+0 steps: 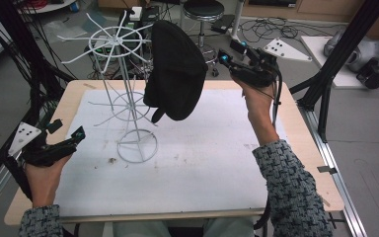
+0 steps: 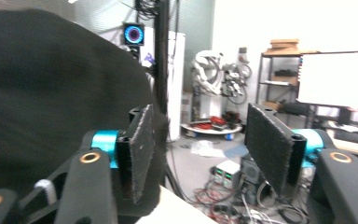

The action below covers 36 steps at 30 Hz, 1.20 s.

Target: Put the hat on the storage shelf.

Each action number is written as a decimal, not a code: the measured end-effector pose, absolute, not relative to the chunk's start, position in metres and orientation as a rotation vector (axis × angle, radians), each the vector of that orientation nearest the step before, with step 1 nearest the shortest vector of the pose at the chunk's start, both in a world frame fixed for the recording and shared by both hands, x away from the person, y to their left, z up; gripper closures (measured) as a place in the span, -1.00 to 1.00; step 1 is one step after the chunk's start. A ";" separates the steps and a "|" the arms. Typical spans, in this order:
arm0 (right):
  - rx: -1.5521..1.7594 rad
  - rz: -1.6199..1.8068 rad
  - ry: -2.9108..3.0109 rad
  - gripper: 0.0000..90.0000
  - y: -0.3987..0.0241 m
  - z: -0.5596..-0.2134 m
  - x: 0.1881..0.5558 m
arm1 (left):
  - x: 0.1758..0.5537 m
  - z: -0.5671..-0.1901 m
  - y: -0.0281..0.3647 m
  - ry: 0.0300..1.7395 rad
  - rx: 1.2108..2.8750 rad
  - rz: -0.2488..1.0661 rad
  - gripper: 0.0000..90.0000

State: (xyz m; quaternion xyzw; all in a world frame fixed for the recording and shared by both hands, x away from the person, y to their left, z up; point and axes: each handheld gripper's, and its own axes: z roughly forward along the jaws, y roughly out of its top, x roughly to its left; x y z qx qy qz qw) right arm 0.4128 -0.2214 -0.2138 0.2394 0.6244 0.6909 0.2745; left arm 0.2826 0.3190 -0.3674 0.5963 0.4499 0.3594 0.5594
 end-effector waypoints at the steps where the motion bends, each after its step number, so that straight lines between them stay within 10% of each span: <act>1: 0.657 1.844 1.675 -0.10 -0.225 -0.215 0.411 | 0.283 -0.368 0.319 1.060 1.409 0.848 -0.60; 36: 0.978 1.483 1.570 -0.75 -0.351 -0.331 0.316 | 0.293 -0.373 0.301 1.040 1.452 0.827 -0.61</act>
